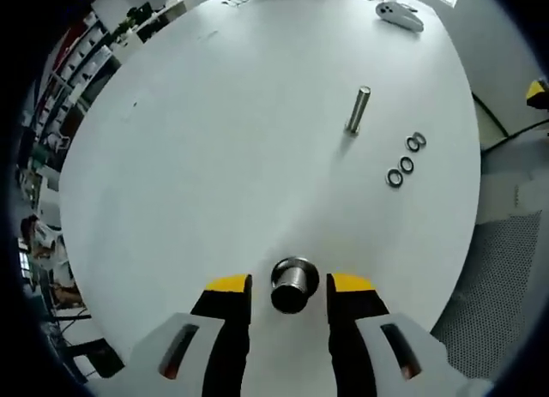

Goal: Place the washer onto the threaded stud by aligning its center hole with the stud, sliding it down to the base, and recovering from edge contact or off-axis alignment until the washer reaches the visible bottom stop.

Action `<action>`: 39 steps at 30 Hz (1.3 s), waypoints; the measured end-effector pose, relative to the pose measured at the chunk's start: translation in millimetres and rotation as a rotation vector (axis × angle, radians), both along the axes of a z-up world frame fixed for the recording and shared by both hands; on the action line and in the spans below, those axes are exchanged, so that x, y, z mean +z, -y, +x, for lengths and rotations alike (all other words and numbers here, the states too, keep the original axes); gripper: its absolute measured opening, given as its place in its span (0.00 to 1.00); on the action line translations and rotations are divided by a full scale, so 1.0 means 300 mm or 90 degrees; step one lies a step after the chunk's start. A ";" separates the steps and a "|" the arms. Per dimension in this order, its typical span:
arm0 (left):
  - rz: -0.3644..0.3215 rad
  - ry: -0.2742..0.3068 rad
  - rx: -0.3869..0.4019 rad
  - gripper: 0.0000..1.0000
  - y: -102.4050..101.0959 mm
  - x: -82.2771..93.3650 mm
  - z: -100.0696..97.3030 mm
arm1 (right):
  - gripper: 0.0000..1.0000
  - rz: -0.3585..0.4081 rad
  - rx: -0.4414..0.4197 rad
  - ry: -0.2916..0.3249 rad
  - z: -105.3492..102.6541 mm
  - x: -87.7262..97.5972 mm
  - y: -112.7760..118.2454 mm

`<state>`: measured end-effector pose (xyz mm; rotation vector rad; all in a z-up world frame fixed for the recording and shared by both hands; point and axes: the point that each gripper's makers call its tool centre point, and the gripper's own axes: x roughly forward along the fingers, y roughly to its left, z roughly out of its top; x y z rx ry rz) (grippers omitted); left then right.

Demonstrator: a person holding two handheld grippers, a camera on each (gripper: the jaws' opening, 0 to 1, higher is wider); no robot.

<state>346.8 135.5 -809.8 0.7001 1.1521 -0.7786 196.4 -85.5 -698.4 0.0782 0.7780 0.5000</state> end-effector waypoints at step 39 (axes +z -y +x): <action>-0.360 0.161 0.237 0.53 -0.039 0.387 -0.262 | 0.29 0.002 0.034 0.004 -0.013 0.005 -0.028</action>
